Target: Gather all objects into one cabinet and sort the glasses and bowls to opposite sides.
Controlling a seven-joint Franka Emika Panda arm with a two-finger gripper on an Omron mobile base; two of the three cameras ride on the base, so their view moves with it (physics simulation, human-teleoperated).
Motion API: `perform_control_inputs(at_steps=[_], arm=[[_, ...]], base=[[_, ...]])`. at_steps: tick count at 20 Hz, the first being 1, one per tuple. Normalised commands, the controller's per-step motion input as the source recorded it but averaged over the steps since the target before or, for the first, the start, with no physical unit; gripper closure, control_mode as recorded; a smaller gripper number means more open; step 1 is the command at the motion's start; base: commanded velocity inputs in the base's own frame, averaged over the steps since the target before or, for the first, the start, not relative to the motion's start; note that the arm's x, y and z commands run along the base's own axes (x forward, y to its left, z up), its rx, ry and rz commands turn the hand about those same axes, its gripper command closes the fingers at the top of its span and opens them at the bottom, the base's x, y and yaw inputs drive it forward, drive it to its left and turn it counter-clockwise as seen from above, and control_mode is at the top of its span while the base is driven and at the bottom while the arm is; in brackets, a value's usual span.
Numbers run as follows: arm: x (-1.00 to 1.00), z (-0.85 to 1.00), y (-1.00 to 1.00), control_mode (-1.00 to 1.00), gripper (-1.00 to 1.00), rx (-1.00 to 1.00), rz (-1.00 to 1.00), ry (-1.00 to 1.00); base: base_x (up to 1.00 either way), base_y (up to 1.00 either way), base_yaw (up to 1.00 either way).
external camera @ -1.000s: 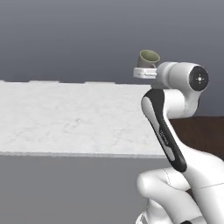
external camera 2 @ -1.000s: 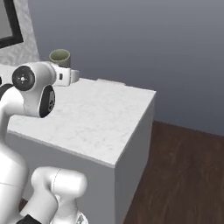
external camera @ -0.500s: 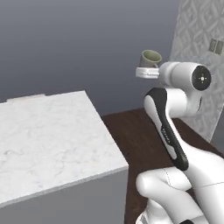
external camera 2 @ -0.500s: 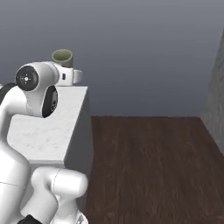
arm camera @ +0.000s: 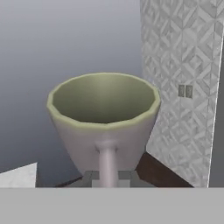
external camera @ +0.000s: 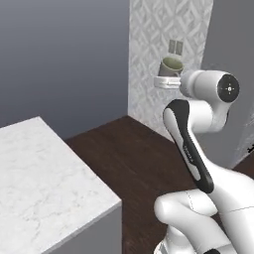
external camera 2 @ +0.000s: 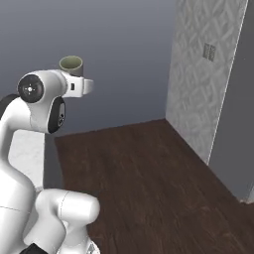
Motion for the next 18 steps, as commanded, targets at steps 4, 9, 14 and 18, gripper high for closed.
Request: perform_control_inputs(at_steps=[4,9,14,18], arm=[[0.00,0.00,0.00,1.00,1.00,0.00,0.00,0.00],[0.00,0.00,0.00,1.00,1.00,0.00,0.00,0.00],[0.00,0.00,0.00,1.00,1.00,0.00,0.00,0.00],[0.00,0.00,0.00,1.00,1.00,0.00,0.00,0.00]], base=[[0.43,-0.31,-0.62],[0.57,-0.53,-0.62],[0.66,-0.38,-0.56],[0.78,-0.54,-0.51]])
